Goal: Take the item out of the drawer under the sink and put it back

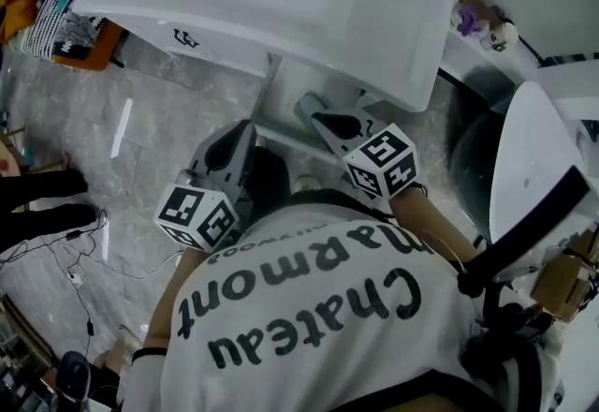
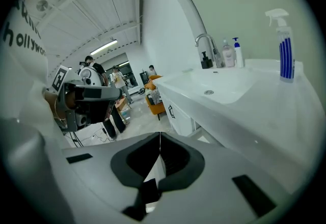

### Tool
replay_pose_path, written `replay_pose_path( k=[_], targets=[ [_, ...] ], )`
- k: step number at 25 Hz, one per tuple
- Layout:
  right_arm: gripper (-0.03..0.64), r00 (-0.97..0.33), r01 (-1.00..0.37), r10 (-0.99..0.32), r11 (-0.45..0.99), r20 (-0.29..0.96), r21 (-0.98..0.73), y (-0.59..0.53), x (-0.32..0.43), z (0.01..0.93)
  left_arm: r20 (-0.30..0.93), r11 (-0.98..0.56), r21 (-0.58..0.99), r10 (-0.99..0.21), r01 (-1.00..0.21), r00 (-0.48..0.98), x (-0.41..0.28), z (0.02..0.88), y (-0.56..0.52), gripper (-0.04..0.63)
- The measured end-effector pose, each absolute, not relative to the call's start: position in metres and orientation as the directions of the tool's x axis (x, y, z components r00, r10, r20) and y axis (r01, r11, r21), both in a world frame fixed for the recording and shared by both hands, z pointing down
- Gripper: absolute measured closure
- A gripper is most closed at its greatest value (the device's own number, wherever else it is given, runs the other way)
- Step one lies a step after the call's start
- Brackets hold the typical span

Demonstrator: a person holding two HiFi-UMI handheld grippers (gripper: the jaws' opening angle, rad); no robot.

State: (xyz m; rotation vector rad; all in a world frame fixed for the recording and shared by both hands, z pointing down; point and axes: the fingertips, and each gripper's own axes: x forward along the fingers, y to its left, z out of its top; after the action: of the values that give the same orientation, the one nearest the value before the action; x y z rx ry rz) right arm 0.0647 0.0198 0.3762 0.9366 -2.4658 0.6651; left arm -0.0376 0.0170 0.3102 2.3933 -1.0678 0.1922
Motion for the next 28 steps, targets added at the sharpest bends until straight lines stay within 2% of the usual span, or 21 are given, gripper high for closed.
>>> replay_pose_path(
  k=[8,19,21,22,23,25,28],
  targets=[
    [0.606,-0.579,-0.783,-0.507,0.564,0.638,-0.263,0.007,0.075,0.443,0.388,-0.603,0.395,-0.575,-0.693,0.720,-0.055,0.353,-0.011,0.598],
    [0.601,-0.491,-0.827,-0.425,0.501,0.761,-0.254,-0.014,0.079,0.531,0.429,-0.613,0.402,-0.530,-0.680,0.731,-0.067,0.392,-0.032,0.598],
    [0.550,-0.485,-0.832,-0.411,0.489,0.772,-0.262,-0.016,0.077,0.543,0.442,-0.614,0.401,-0.520,-0.680,0.731,-0.070,0.398,-0.032,0.598],
    [0.471,-0.485,-0.833,-0.401,0.483,0.778,-0.270,-0.016,0.076,0.549,0.448,-0.614,0.401,-0.516,-0.680,0.730,-0.071,0.401,-0.032,0.598],
    [0.428,-0.483,-0.835,-0.392,0.475,0.783,-0.277,-0.016,0.075,0.555,0.452,-0.613,0.402,-0.513,-0.680,0.729,-0.073,0.403,-0.032,0.598],
    [0.401,-0.473,-0.842,-0.381,0.460,0.794,-0.281,-0.018,0.074,0.565,0.457,-0.600,0.408,-0.518,-0.688,0.723,-0.079,0.407,-0.033,0.598],
    [0.306,-0.451,-0.848,-0.366,0.461,0.814,-0.262,-0.022,0.071,0.580,0.460,-0.574,0.418,-0.534,-0.704,0.709,-0.089,0.412,-0.036,0.598]
  ],
)
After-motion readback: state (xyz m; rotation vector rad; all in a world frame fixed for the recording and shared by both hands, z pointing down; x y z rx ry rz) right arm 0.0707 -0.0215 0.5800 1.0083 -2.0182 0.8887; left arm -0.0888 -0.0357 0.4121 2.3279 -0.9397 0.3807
